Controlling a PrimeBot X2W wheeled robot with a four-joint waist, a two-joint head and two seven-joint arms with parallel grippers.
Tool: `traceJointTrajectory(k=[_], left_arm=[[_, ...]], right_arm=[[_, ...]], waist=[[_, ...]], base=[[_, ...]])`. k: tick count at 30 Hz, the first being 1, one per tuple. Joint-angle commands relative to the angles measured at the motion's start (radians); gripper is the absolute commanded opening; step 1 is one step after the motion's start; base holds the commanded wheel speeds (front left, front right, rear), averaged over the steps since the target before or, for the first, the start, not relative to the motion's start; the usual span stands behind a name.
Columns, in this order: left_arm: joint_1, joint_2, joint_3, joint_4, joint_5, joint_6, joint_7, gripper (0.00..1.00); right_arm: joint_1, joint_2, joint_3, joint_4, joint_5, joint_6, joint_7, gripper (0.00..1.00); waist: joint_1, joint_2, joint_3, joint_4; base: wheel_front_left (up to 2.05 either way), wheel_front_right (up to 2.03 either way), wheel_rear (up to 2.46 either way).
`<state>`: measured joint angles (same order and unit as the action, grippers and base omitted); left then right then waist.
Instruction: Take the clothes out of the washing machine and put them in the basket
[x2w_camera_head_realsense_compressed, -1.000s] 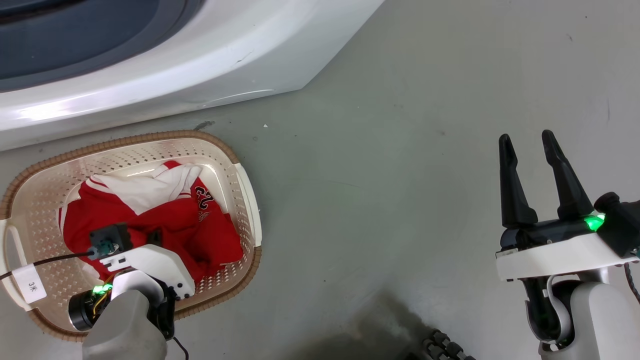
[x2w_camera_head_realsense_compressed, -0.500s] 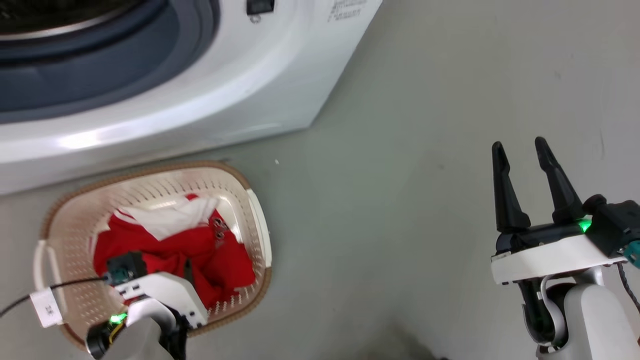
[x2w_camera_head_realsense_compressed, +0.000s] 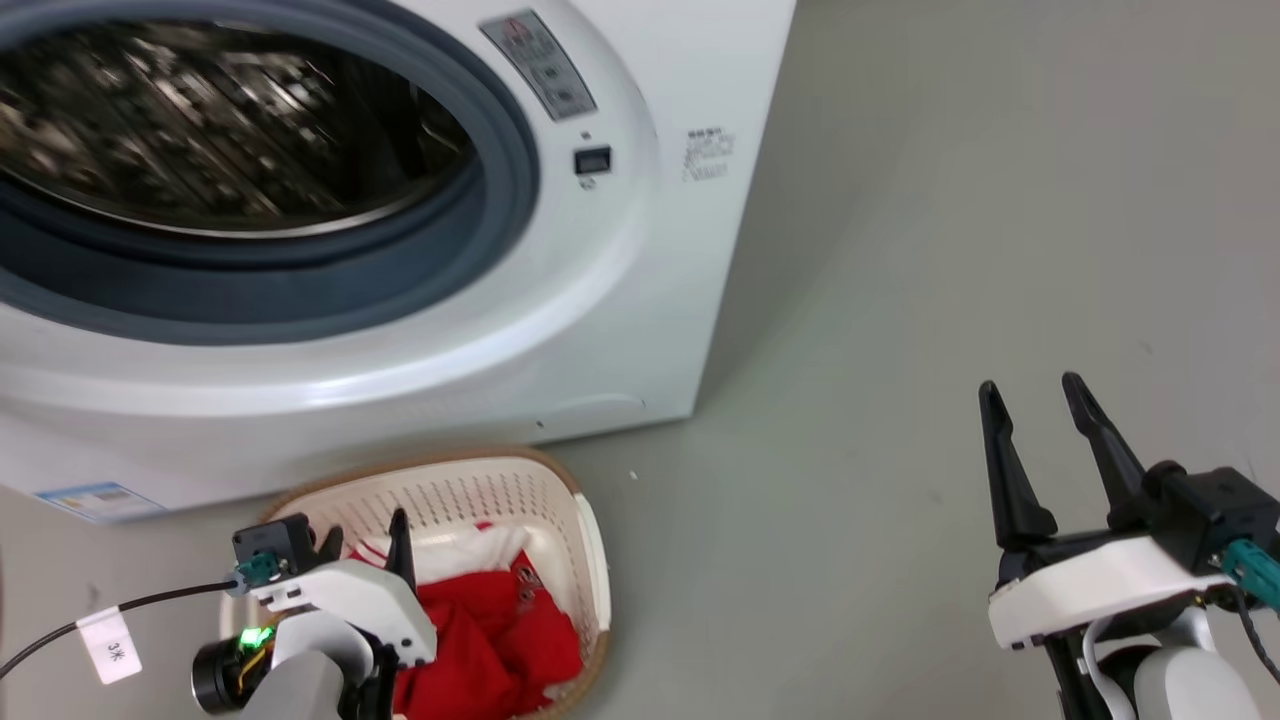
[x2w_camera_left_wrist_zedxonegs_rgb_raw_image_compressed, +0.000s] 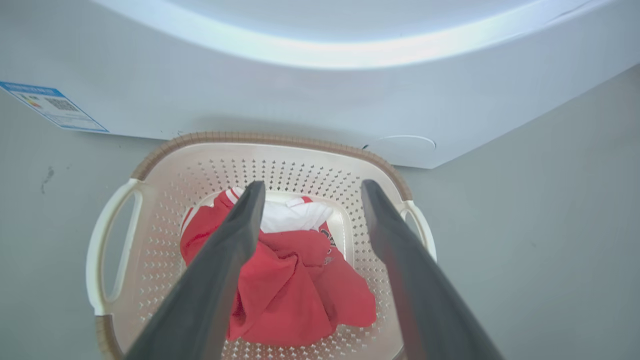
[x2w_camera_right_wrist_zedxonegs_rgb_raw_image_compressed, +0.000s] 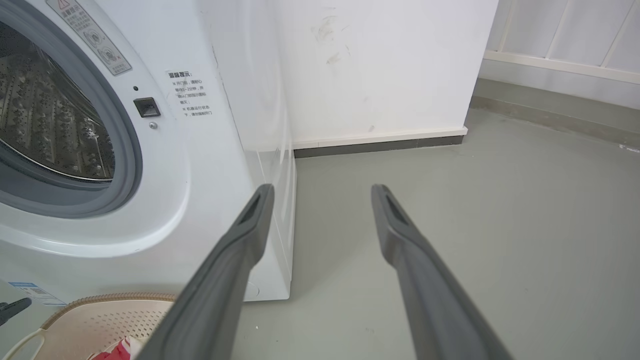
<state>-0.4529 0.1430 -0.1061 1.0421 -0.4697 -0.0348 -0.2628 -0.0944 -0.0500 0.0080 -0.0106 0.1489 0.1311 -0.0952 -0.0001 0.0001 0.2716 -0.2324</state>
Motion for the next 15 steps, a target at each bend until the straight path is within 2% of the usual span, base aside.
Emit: traceJointTrajectory(k=[1, 2, 5, 6, 15], left_arm=[[0.031, -0.005, 0.013, -0.073, 0.022, 0.011, -0.002, 1.0], [0.031, -0.005, 0.013, -0.073, 0.022, 0.011, -0.002, 1.0], [0.084, -0.016, 0.036, -0.237, 0.071, 0.033, -0.003, 1.0], [0.084, -0.016, 0.036, -0.237, 0.071, 0.033, -0.003, 1.0], [0.216, -0.024, 0.068, -0.611, 0.202, 0.062, -0.003, 1.0]], right_arm=[[0.025, -0.001, -0.004, -0.014, -0.009, -0.001, 0.014, 1.0], [0.025, -0.001, -0.004, -0.014, -0.009, -0.001, 0.014, 1.0], [0.055, -0.001, -0.012, -0.037, -0.022, -0.001, 0.036, 1.0], [0.055, -0.001, -0.012, -0.037, -0.022, -0.001, 0.036, 1.0], [0.122, 0.0, -0.021, -0.072, -0.05, -0.001, 0.072, 1.0]], waist=[[0.0001, -0.0001, -0.088, 0.049], [0.0001, -0.0001, -0.088, 0.049], [0.0001, -0.0001, -0.133, 0.073], [0.0001, -0.0001, -0.133, 0.073], [0.0001, -0.0001, -0.204, 0.124]], base=[[0.0, 0.0, 0.0], [0.0, 0.0, 0.0], [0.0, 0.0, 0.0], [0.0, 0.0, 0.0], [0.0, 0.0, 0.0]])
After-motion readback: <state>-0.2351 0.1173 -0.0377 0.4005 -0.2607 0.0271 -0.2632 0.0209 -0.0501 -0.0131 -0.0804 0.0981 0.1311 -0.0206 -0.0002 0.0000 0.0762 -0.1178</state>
